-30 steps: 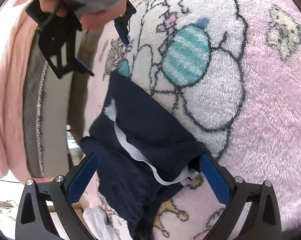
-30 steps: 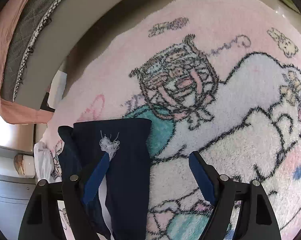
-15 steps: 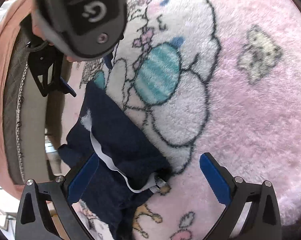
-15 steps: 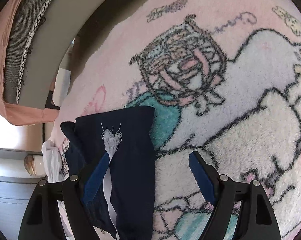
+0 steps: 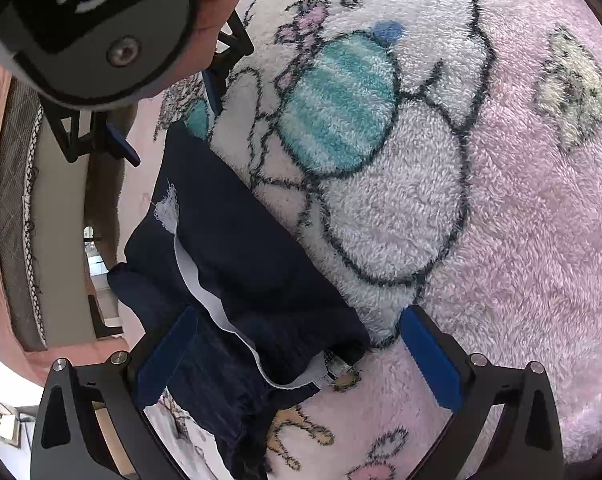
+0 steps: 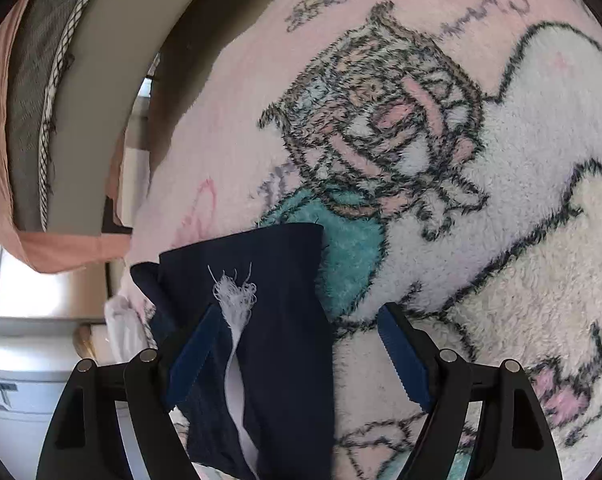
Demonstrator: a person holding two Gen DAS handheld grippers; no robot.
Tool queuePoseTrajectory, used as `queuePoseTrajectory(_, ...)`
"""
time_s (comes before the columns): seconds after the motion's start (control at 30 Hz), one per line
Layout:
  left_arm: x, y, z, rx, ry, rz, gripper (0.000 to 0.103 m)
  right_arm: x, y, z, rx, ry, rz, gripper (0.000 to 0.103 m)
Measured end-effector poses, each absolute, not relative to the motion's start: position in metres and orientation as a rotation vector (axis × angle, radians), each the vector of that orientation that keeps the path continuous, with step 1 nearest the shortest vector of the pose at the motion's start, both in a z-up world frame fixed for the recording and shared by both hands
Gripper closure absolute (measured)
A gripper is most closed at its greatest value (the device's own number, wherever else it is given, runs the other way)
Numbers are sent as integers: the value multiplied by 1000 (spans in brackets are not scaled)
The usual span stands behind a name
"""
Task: Fold clothes
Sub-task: 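Grasp the trousers leg with the left tool while the right tool grasps the waistband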
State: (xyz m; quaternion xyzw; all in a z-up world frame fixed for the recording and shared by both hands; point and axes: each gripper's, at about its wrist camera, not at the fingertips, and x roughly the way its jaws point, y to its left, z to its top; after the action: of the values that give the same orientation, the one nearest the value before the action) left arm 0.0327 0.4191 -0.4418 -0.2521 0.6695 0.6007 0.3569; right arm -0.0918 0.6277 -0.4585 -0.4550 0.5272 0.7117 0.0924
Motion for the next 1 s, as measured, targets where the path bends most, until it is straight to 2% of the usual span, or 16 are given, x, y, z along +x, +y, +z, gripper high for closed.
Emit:
queuePoseTrajectory(0.1,22,416,-444,-531,1834,1644,0,-91,631,-460,-1343,1604,2096,21)
queuePoseTrajectory(0.4,30,413,-451,-502,1861,1639,0,-98,625,-466,-1282,1763,2068,21)
queuePoseTrajectory(0.7,39,410,-449,-437,1905,1631,0,-114,629,-467,-1245,1742,2083,21)
queuePoseTrajectory(0.8,34,410,-446,-478,1879,1636,0,-120,631,-466,-1229,1743,2094,18)
queuePoseTrajectory(1.0,23,413,-446,-535,1840,1639,0,-122,630,-466,-1249,1736,2112,19)
